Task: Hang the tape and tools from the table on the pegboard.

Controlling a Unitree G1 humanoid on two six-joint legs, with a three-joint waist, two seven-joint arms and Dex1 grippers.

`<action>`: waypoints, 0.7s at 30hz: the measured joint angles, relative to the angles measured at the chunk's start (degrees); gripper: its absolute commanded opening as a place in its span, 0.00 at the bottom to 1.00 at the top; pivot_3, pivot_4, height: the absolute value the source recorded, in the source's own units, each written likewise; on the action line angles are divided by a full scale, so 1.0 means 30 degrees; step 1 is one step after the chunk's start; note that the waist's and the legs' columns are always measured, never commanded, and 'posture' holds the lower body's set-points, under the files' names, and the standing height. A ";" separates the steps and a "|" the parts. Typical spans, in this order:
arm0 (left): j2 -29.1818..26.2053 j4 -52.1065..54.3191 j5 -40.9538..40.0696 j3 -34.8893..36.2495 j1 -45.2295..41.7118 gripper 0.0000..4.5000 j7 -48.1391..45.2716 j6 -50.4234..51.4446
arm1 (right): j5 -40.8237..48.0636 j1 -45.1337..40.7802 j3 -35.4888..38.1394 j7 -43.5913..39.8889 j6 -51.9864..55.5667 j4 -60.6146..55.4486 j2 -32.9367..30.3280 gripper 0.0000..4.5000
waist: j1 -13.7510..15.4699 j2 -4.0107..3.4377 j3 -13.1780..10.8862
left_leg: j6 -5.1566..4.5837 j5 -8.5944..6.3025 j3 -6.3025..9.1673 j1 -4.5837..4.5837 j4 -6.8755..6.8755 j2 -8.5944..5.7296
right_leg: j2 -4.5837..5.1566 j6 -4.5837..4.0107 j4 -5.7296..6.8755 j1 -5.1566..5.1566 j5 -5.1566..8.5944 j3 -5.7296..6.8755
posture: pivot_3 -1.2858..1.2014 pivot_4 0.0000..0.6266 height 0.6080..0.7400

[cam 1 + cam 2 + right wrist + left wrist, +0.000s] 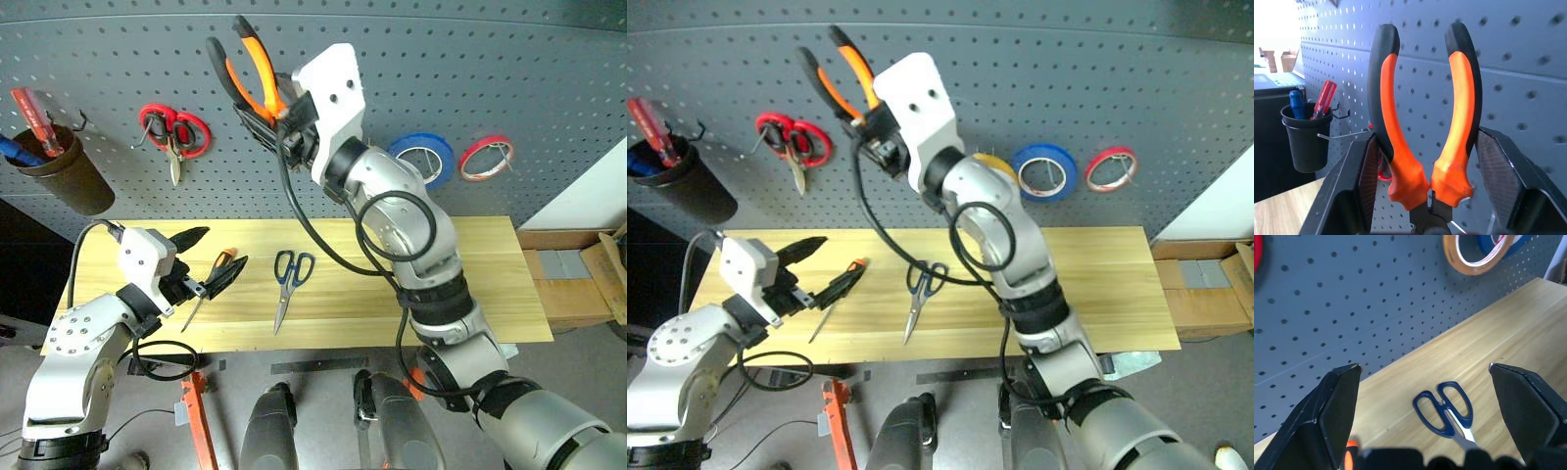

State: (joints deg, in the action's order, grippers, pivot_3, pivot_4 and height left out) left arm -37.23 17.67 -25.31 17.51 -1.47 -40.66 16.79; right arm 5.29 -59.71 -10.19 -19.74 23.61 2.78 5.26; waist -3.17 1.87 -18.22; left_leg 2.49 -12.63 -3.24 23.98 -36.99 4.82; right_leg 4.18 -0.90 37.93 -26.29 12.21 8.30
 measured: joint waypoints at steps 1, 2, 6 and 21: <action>0.0001 -0.0019 0.0046 -0.0009 -0.0073 1.00 0.0008 -0.0035 | 0.0003 -0.0466 0.0049 0.0020 -0.0555 0.0649 0.0122 0.58 | 0.0023 0.0000 0.0000 | 0.0000 0.0000 0.0001 -0.0001 0.0005 0.0001 | -0.0001 0.0000 0.0000 -0.0002 0.0000 0.0002 | 0.48 0.41 1.00; 0.0001 -0.0028 0.0084 -0.0038 -0.0158 1.00 0.0008 -0.0070 | 0.0007 -0.0850 0.0065 0.0033 -0.1003 0.1063 0.0216 0.58 | 0.0041 0.0000 0.0000 | 0.0000 0.0000 0.0004 0.0000 0.0012 0.0003 | -0.0003 -0.0001 0.0000 -0.0005 0.0000 0.0008 | 0.48 0.41 1.00; 0.0133 -0.0086 0.0129 -0.0260 -0.0673 1.00 0.0056 -0.0225 | -0.0041 -0.2487 0.0241 0.0172 -0.3729 0.3886 0.0550 0.58 | 0.0080 0.0002 0.0001 | 0.0001 0.0001 0.0003 -0.0003 0.0013 0.0006 | -0.0003 -0.0003 0.0006 -0.0003 0.0000 0.0013 | 0.49 0.42 1.00; 0.0345 -0.0861 0.0319 -0.1095 -0.2579 1.00 0.0384 -0.0228 | -0.0639 -0.6415 0.1595 0.0406 -1.1276 1.4125 0.0173 0.58 | 0.0463 0.0003 0.0001 | 0.0004 0.0002 -0.0005 0.0003 0.0015 0.0009 | -0.0002 -0.0008 -0.0001 -0.0002 -0.0004 0.0017 | 0.50 0.42 1.00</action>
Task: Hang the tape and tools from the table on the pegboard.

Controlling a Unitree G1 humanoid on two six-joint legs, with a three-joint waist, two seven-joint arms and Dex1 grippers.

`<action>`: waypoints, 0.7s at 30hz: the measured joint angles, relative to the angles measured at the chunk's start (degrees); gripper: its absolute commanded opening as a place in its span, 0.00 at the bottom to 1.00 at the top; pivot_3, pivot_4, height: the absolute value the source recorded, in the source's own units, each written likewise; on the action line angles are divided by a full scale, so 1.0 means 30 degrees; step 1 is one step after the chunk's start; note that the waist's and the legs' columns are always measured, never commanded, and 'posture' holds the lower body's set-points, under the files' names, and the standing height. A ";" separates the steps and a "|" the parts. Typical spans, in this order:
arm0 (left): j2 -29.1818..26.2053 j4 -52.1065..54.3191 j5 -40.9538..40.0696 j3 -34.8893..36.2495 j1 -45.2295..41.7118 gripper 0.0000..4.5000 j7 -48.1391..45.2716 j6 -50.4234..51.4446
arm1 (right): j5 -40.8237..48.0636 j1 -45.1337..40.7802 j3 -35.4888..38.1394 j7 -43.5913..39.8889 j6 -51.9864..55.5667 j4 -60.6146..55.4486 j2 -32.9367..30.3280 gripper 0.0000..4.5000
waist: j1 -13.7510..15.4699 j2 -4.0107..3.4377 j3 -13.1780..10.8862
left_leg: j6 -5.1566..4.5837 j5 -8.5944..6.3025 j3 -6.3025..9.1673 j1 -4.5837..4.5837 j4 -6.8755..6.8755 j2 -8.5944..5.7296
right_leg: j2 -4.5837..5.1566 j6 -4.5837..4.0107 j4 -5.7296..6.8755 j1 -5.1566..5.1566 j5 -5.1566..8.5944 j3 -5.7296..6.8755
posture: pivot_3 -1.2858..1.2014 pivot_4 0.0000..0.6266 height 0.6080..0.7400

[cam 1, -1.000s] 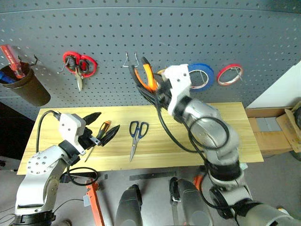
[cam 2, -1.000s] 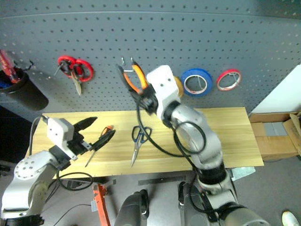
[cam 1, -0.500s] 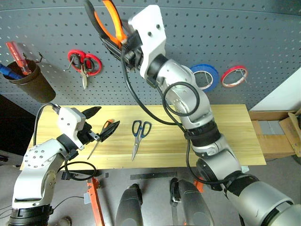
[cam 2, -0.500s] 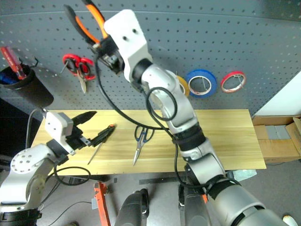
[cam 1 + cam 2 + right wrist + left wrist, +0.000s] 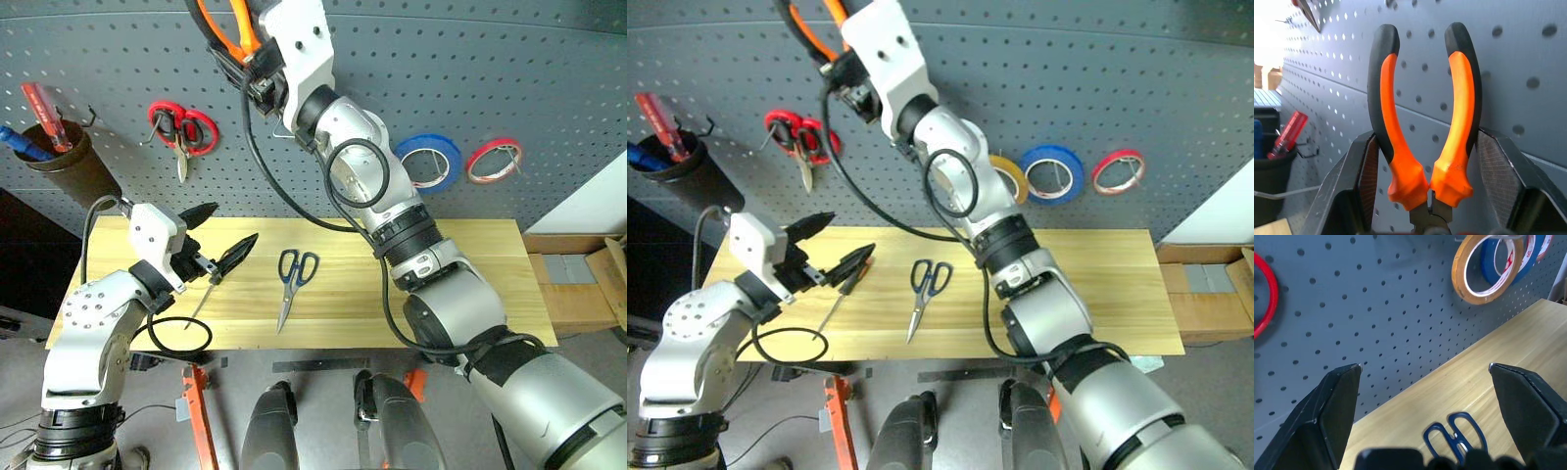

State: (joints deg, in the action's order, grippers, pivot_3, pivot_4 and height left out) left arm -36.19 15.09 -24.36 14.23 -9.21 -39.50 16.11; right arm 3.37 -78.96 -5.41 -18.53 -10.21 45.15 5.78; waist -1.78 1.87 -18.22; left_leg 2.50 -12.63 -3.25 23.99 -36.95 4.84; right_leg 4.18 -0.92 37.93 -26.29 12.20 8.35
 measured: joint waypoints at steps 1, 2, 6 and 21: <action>-0.0001 -0.0032 0.0019 -0.0065 -0.0046 1.00 -0.0008 -0.0035 | -0.0027 -0.0079 0.0024 -0.0002 -0.0387 0.0494 -0.0019 0.58 | 0.0019 0.0000 0.0000 | 0.0001 0.0000 -0.0001 0.0003 0.0000 0.0000 | 0.0000 0.0000 -0.0001 0.0000 0.0000 0.0002 | 0.50 0.42 1.00; 0.0000 -0.0065 0.0046 -0.0108 -0.0083 1.00 -0.0018 -0.0075 | -0.0049 -0.0159 0.0035 -0.0004 -0.0718 0.0919 -0.0030 0.58 | 0.0027 0.0000 0.0000 | 0.0001 0.0000 0.0000 0.0003 0.0000 0.0001 | 0.0000 -0.0001 -0.0001 0.0000 0.0000 0.0001 | 0.50 0.42 1.00; -0.0002 -0.0349 0.0110 -0.0125 -0.0229 1.00 -0.0068 -0.0192 | -0.0344 -0.0277 0.0046 -0.0040 -0.1927 0.2319 -0.0213 0.58 | 0.0038 -0.0001 -0.0001 | 0.0002 0.0001 -0.0001 0.0002 -0.0001 0.0000 | 0.0002 -0.0008 0.0003 0.0000 -0.0005 0.0001 | 0.50 0.42 1.00; -0.0001 -0.0755 0.0503 -0.0274 -0.0245 1.00 -0.0400 -0.0605 | -0.1541 0.0968 0.0020 0.0380 -0.3477 0.3804 -0.0406 0.58 | 0.0090 -0.0001 -0.0001 | 0.0026 0.0017 0.0007 -0.0014 -0.0012 0.0009 | 0.0002 -0.0012 0.0029 0.0012 -0.0008 0.0006 | 0.50 0.44 1.00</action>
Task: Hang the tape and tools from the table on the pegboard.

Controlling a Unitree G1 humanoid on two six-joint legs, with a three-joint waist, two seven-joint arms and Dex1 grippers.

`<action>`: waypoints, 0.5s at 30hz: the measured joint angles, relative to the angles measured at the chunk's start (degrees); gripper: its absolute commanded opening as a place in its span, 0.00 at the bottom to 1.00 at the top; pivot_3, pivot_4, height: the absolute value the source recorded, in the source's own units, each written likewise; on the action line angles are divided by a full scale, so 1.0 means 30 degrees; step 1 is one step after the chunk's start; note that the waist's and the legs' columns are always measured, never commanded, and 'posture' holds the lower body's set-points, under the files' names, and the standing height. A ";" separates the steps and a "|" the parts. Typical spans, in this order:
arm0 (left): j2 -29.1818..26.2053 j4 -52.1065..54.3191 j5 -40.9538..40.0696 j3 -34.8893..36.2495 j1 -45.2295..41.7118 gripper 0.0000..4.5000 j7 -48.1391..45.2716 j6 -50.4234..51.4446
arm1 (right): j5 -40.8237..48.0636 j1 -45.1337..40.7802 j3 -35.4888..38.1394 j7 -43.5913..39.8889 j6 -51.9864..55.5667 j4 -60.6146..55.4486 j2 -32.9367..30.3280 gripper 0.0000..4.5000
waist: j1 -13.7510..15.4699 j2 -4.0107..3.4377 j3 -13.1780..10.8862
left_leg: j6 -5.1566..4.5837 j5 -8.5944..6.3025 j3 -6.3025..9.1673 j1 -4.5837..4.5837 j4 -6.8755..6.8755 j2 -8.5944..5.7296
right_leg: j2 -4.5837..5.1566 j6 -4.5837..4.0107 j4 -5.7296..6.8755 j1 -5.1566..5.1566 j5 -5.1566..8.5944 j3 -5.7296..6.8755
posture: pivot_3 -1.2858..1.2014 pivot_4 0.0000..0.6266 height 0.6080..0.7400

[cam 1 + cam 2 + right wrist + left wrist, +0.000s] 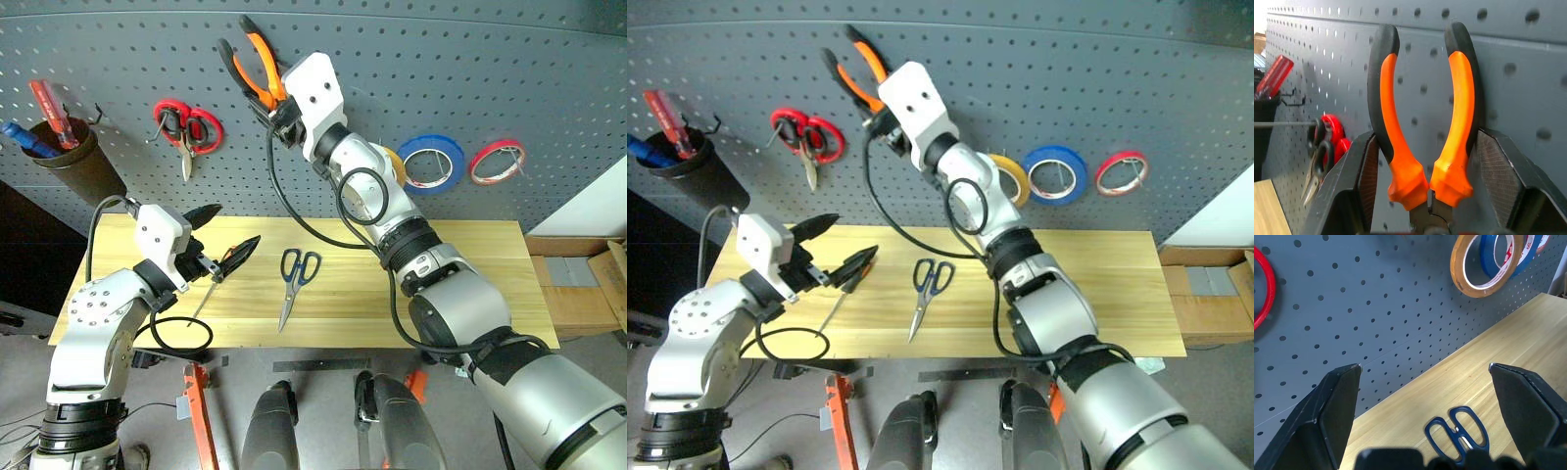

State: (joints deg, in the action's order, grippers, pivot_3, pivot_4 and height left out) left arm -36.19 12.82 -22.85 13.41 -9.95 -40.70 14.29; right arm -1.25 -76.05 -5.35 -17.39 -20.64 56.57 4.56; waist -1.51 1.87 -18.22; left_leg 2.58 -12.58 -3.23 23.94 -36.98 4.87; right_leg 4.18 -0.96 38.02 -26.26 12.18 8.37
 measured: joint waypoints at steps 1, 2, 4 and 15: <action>0.0000 -0.0001 0.0018 -0.0009 0.0001 1.00 -0.0001 -0.0003 | -0.0053 0.0123 0.0000 0.0067 -0.0022 0.0000 -0.0017 0.58 | 0.0001 0.0000 0.0000 | 0.0003 0.0002 0.0000 -0.0003 -0.0001 0.0000 | 0.0000 -0.0001 0.0002 0.0002 0.0000 0.0001 | 0.50 0.44 1.00; 0.0000 -0.0002 0.0049 -0.0017 0.0000 1.00 -0.0002 -0.0008 | -0.0151 0.0247 -0.0002 0.0165 -0.0025 0.0000 -0.0042 0.58 | 0.0002 0.0000 0.0000 | 0.0009 0.0006 0.0002 -0.0003 -0.0001 0.0000 | 0.0000 -0.0002 0.0003 0.0002 -0.0002 0.0002 | 0.50 0.44 1.00; 0.0002 -0.0024 0.0099 -0.0037 -0.0001 1.00 -0.0005 -0.0027 | -0.0315 0.0406 -0.0003 0.0352 -0.0060 0.0001 -0.0098 0.58 | 0.0005 -0.0001 0.0000 | 0.0017 0.0012 0.0002 -0.0005 -0.0006 0.0001 | 0.0000 -0.0007 0.0008 0.0002 -0.0004 0.0000 | 0.50 0.44 1.00; 0.0033 -0.0181 0.0399 -0.0123 -0.0140 1.00 0.0016 -0.0408 | -0.1329 0.0629 -0.0164 0.1393 0.0382 0.0006 -0.0218 1.00 | 0.0500 -0.0001 -0.0001 | 0.0022 0.0122 0.0040 -0.0014 -0.0022 0.0005 | 0.0000 -0.0068 0.0006 0.0024 -0.0084 0.0026 | 0.50 0.44 1.00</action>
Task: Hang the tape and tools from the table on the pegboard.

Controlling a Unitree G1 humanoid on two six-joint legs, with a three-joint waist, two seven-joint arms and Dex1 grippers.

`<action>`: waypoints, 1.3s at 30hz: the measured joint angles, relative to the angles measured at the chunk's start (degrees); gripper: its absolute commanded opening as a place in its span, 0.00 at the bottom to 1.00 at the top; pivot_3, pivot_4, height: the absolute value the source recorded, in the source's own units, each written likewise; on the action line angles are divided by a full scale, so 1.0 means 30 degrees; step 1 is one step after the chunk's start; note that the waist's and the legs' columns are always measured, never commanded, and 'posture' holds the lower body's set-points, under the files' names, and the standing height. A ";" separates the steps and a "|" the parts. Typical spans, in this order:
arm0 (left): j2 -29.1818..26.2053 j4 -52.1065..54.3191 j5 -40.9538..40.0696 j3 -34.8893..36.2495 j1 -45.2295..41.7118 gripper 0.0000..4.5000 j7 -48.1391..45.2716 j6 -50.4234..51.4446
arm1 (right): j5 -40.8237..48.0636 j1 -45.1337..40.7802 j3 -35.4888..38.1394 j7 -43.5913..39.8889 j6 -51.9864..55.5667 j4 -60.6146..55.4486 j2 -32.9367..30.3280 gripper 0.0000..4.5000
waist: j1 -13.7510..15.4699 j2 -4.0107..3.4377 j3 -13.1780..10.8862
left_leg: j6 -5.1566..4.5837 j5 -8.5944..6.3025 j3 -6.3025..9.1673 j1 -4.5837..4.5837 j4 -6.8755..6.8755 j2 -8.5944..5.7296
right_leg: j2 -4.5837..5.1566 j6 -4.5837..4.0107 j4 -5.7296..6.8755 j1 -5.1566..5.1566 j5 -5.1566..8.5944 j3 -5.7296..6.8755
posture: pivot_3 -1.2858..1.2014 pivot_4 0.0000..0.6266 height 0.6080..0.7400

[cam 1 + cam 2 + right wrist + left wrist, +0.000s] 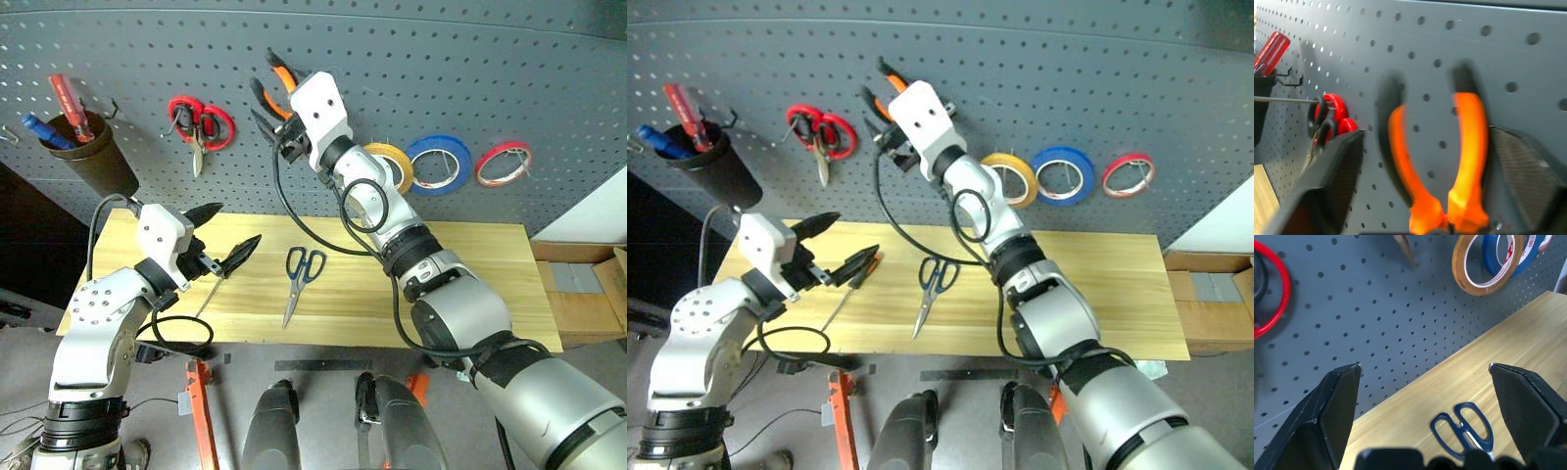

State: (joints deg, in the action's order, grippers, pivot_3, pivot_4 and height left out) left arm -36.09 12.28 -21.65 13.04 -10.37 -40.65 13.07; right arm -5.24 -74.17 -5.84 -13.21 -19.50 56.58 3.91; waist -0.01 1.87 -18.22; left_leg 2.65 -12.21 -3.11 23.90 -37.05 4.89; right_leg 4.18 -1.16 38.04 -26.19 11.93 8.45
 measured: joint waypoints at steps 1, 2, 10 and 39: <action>0.0006 0.0000 0.0024 -0.0001 0.0002 1.00 0.0003 -0.0002 | -0.0091 0.0016 0.0000 0.0093 0.0194 -0.0088 -0.0096 1.00 | 0.0044 0.0001 0.0000 | -0.0023 0.0027 0.0009 0.0000 0.0001 -0.0001 | 0.0000 0.0007 -0.0006 0.0005 -0.0019 0.0002 | 0.50 0.44 1.00; 0.0024 0.0000 0.0043 -0.0004 0.0004 1.00 0.0010 -0.0007 | -0.0114 0.0132 0.0000 0.0123 0.0536 -0.0395 -0.0195 1.00 | 0.0103 0.0001 0.0001 | -0.0044 0.0051 0.0015 0.0002 0.0004 -0.0002 | 0.0000 0.0013 -0.0011 0.0012 -0.0032 0.0001 | 0.50 0.44 1.00; 0.0285 -0.0048 0.0188 0.0040 0.0236 1.00 0.0549 0.0010 | 0.1533 0.4524 0.0347 -0.2199 0.7286 -1.0382 -0.2846 1.00 | 0.0457 -0.0003 -0.0002 | -0.0074 0.0097 0.0042 0.0109 0.0009 -0.0033 | -0.0005 0.0040 -0.0064 -0.0004 -0.0056 -0.0035 | 0.49 0.45 1.00; 0.3234 0.0188 0.3921 -0.5995 0.0109 1.00 0.5658 0.9023 | 1.5736 1.4954 0.2504 -0.8503 2.6143 -3.0232 -1.3143 1.00 | -0.0151 -0.0011 -0.0021 | -0.0105 0.0060 0.0091 0.0217 0.0097 -0.0054 | -0.0027 0.0074 -0.0325 -0.0011 -0.0069 -0.0009 | 0.46 0.49 1.00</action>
State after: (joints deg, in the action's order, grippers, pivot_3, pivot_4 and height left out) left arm -26.39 12.84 -9.88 -4.95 -10.04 -23.68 40.14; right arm 41.97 -29.31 1.67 -38.72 58.93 -34.11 -35.52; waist -0.47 1.83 -18.29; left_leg 2.33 -12.03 -2.84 24.55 -36.76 4.73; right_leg 4.10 -0.94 37.06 -26.22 11.72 8.42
